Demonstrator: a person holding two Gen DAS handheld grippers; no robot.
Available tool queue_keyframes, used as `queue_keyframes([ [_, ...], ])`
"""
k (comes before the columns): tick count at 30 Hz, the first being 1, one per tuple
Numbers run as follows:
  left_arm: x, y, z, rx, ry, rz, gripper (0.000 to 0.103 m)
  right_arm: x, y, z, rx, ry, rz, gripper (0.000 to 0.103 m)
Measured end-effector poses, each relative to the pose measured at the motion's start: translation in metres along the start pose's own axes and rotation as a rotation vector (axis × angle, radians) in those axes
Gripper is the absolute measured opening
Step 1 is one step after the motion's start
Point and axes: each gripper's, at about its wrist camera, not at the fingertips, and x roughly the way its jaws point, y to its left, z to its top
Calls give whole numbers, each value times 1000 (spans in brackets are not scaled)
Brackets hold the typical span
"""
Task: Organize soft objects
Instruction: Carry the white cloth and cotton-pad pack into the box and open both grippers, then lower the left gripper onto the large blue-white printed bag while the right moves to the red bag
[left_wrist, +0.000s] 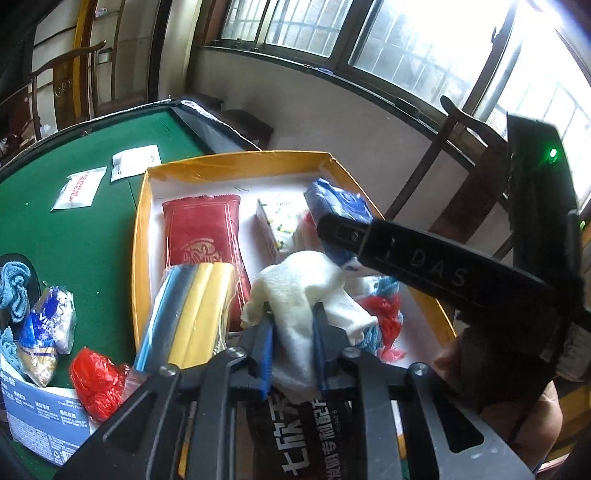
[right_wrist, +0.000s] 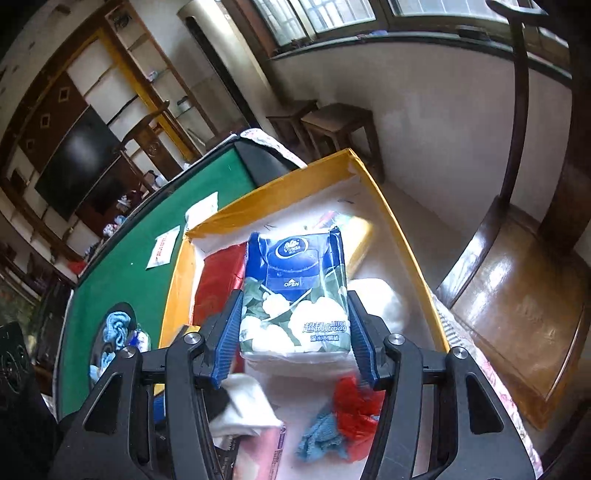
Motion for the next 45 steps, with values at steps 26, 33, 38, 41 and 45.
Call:
queue_keyframes([
  [26,-161,184,-120,-307,-222,382,54,-23,121,-59,-382,-42,482,72],
  [33,-155,225,-127,-391,-214,488,54,13,190,-116,-477,232,598,72],
  [38,-161,233,-129,-409,-220,486,54,47,225,-122,-531,273,402,72],
  [41,-166,237,-131,-427,-223,499,54,76,231,-120,-524,310,286,72],
  [45,-173,248,-134,-474,-222,499,54,94,228,-120,-459,407,291,72],
])
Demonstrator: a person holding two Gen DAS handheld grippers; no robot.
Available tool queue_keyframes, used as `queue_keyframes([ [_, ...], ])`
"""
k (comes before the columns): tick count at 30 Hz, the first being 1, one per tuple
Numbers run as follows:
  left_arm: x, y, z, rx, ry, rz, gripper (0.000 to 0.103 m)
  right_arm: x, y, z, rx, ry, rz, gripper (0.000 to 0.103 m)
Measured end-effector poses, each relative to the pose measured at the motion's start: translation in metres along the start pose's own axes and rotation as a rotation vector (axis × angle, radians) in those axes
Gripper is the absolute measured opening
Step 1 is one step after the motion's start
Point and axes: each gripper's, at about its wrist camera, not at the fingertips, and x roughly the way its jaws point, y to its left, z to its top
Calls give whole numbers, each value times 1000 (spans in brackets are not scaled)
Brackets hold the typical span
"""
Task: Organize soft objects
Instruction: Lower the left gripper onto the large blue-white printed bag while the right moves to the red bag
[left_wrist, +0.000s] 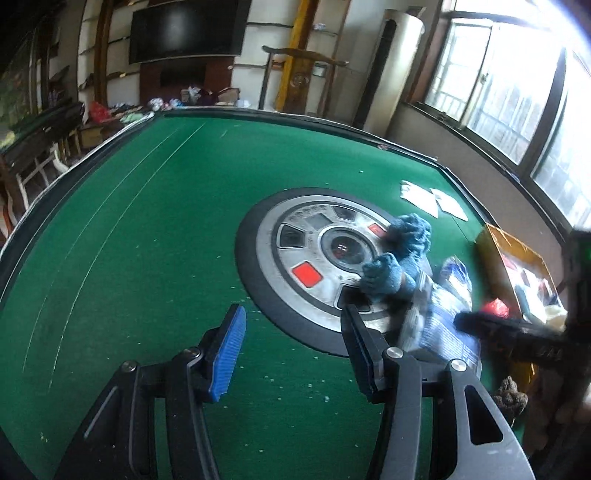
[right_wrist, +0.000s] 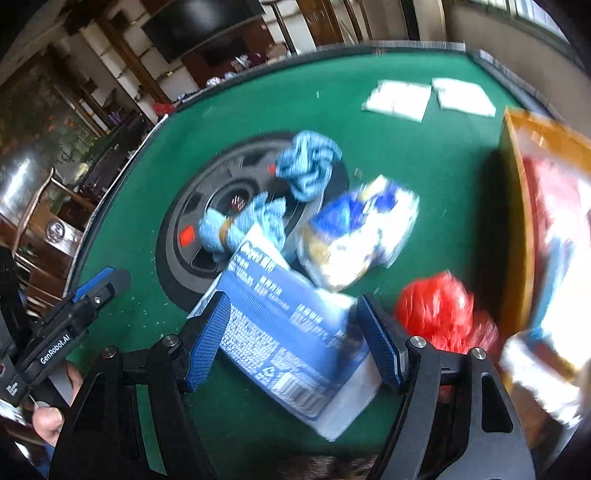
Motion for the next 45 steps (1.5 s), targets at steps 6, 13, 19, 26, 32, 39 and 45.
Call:
queue_keyframes([
  [6,-7,15,6,-56,-14,-2,54,-3,41,-32,26,138,338,74],
  [13,-7,24,10,-93,-25,17,54,-23,15,-4,-9,-30,21,73],
  [19,-8,21,10,-70,-28,25,54,8,-11,3,55,59,30,74],
  [26,-14,30,12,-102,-33,9,54,-12,38,-27,22,154,435,74],
  [32,-13,31,13,-110,-25,13,54,-64,-4,6,-43,-68,-161,74],
  [39,-13,23,11,-75,-23,19,54,-37,-26,7,-17,-7,-298,74],
  [45,-11,26,10,-85,-9,16,54,-31,-18,-6,45,99,169,74],
])
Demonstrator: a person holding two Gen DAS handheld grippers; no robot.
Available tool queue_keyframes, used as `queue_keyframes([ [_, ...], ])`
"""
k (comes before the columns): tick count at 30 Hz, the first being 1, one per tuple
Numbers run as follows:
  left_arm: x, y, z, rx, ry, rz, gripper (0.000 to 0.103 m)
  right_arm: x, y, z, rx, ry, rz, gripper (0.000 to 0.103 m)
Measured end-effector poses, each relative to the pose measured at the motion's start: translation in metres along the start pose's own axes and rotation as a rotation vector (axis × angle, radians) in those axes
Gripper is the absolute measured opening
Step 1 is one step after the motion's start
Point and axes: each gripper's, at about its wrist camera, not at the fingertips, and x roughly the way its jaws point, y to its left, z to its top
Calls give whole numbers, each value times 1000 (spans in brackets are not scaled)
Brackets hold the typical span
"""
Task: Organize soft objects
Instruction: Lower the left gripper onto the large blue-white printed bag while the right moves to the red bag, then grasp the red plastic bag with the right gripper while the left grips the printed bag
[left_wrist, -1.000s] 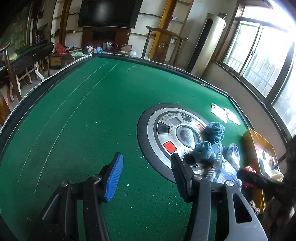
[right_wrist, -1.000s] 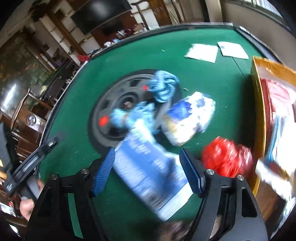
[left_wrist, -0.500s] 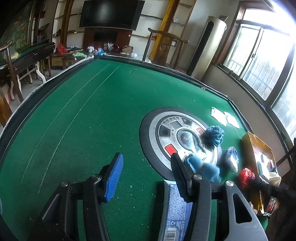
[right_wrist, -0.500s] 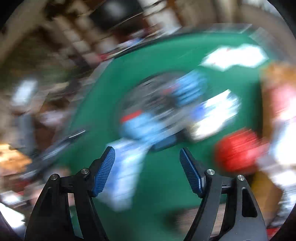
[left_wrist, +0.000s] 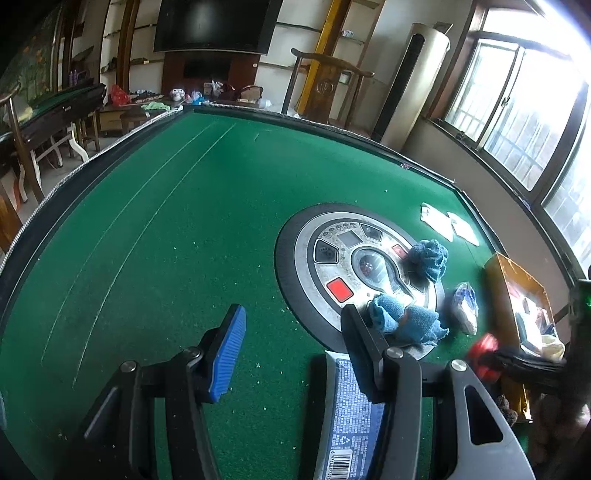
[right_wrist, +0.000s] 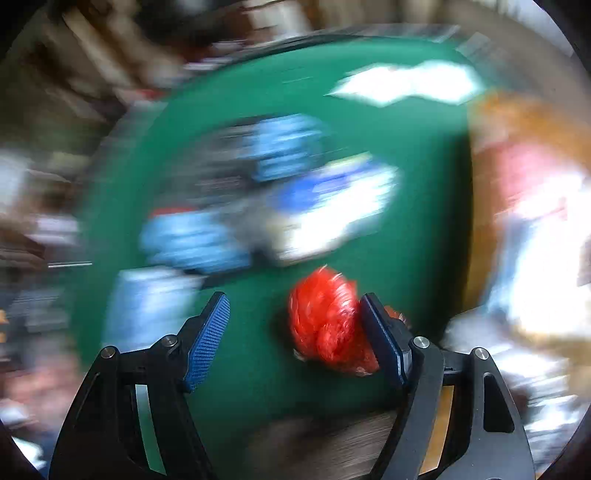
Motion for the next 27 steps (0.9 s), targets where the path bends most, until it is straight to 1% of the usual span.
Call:
queue_keyframes([
  [1,-1,0,0,1,-2,0,54,-4,0,-1,23,7,120,73],
  [2,-1,-1,0,5,-5,1,54,-13,5,-2,0,-41,93,73],
  [4,-1,-2,-1,12,-5,6,54,-21,12,-3,-78,-112,-72,73],
  [5,0,-2,-1,12,-2,7,54,-21,13,-4,-105,-119,-110,73],
  [6,1,-2,-1,11,2,8,54,-19,12,-5,-109,-110,-97,73],
  [8,3,-1,-1,9,8,12,54,-12,13,-11,-133,-85,-35,73],
  [9,4,-1,-1,8,11,14,54,-9,15,-16,-161,-87,-43,73],
  [11,4,-1,-1,10,11,16,54,-2,18,-19,-187,-95,-118,73],
  [12,4,-1,-1,12,11,18,54,2,17,-19,-184,-94,-136,73],
  [15,5,-2,-2,20,18,20,54,10,19,-23,-180,-84,-128,73],
  [16,6,-3,-2,24,23,21,54,14,22,-24,-198,-82,-151,73],
  [19,7,-4,-3,33,34,16,54,34,31,-27,-253,-55,-264,73],
  [21,7,-6,-4,42,44,13,54,38,34,-33,-299,-62,-297,60],
  [22,8,-7,-4,48,54,4,54,39,34,-34,-308,-58,-315,56],
  [23,8,-8,-5,50,63,-2,54,36,33,-34,-306,-73,-309,53],
  [25,9,-10,-7,50,101,-35,54,24,30,-32,-292,-125,-289,53],
  [27,13,-15,-10,42,182,-129,54,8,25,-31,-282,-200,-251,53],
])
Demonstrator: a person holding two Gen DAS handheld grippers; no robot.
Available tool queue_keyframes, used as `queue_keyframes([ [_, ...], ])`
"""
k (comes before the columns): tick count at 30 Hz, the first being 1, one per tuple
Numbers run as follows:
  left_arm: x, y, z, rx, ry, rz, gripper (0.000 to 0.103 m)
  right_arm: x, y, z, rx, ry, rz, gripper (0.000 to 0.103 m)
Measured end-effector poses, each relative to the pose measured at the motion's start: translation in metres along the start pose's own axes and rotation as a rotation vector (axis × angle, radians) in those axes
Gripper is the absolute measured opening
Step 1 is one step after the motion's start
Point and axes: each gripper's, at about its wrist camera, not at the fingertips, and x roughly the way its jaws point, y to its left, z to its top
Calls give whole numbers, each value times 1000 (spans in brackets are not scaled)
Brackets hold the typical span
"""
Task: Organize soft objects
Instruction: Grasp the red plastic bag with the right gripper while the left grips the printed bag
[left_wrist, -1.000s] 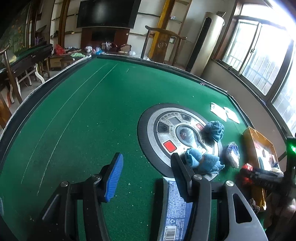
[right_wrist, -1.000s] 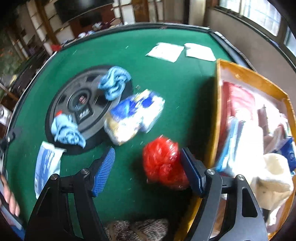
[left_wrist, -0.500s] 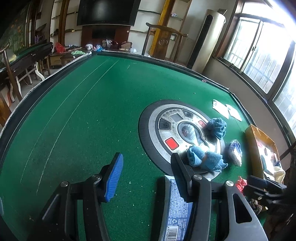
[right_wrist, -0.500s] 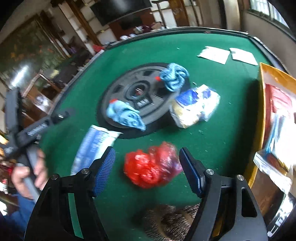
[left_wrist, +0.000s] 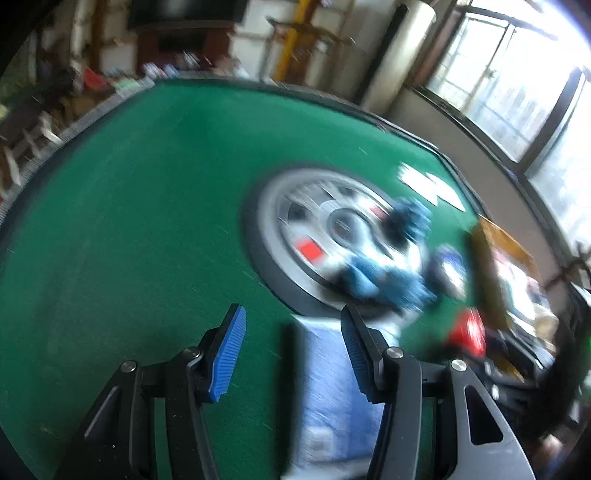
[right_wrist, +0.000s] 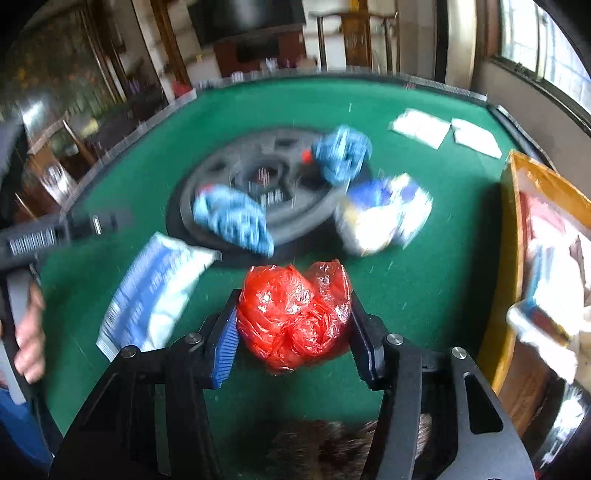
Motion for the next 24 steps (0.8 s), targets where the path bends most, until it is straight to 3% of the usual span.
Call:
queue_keyframes([
  [3,8,-10,-6,34,91,-52,60,-8,-14,2,63,-48,16,53],
  [9,20,-34,-20,151,151,36,61,-4,-31,1,126,-31,45,53],
  [15,19,-47,-28,225,108,150,70,-8,-22,1,111,-48,68,53],
  [24,20,-53,-33,227,141,117,71,-7,-23,0,121,-53,74,53],
])
